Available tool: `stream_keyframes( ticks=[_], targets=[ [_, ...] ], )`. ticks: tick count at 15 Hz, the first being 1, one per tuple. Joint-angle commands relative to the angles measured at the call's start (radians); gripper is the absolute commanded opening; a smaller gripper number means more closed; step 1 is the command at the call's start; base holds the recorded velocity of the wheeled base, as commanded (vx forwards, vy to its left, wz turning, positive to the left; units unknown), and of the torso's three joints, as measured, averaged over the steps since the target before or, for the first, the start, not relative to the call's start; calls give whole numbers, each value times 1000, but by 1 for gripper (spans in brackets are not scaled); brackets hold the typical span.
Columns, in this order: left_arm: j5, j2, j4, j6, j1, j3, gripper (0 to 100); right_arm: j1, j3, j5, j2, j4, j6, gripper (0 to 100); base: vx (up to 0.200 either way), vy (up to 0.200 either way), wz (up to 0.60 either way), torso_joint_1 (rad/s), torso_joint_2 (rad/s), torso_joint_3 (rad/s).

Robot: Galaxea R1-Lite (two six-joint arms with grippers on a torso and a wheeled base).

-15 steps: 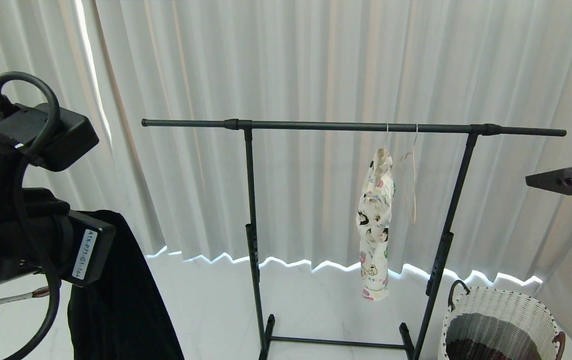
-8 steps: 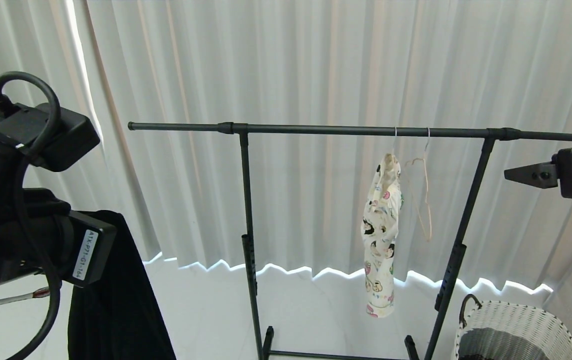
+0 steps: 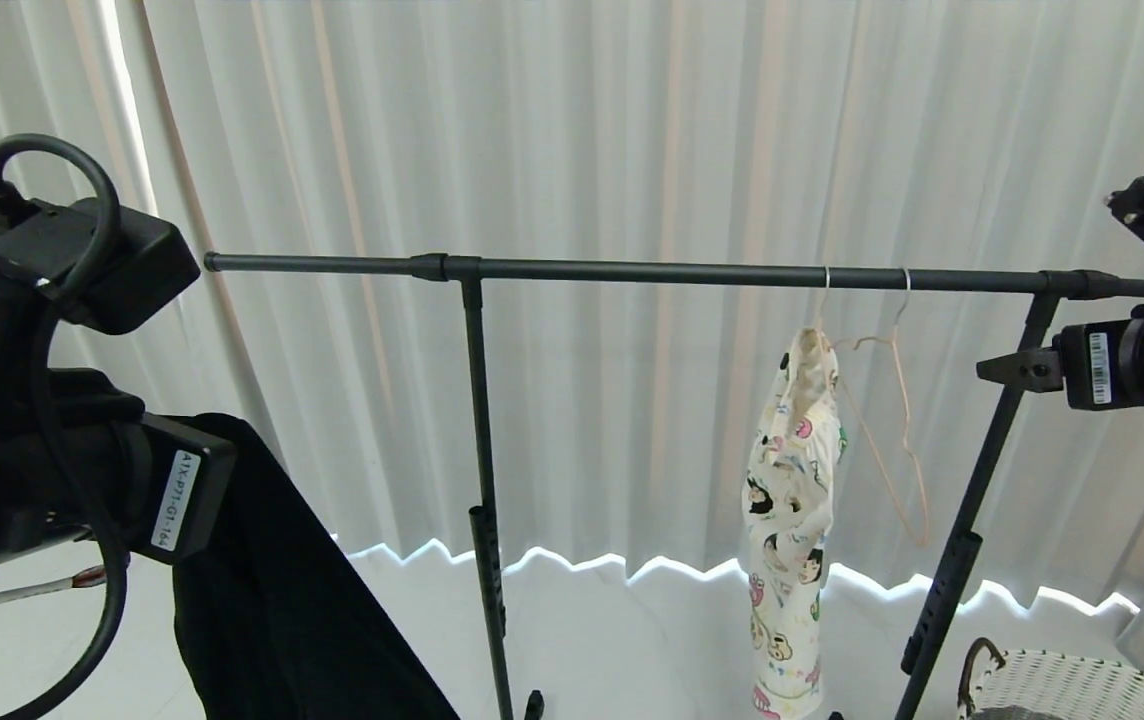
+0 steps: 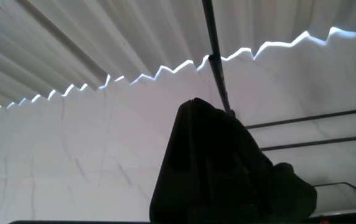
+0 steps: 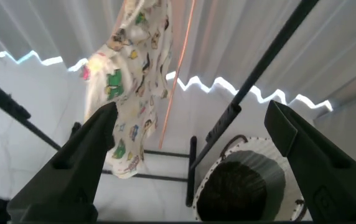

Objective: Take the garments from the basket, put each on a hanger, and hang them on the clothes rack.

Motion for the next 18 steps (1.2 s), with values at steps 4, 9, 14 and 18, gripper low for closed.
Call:
stream_keyframes(
  ticks=[4, 9, 14, 18],
  targets=[
    [2, 2, 0, 0, 3, 2, 0, -38, 119, 44, 66, -107, 4, 100, 200, 0, 0, 2, 4, 2],
    [14, 0, -1, 2, 0, -1, 0, -65, 229, 45, 154, -270, 37, 100, 40, 0, 0, 0, 0, 0],
    [65, 3, -52, 3, -1, 7, 0, -90, 291, 68, 207, -356, 130, 100, 0, 0, 0, 0, 0, 0],
    [65, 2, -56, 3, 0, 24, 0, -90, 295, 85, 273, -391, 129, 100, 0, 0, 0, 0, 0, 0]
  ],
)
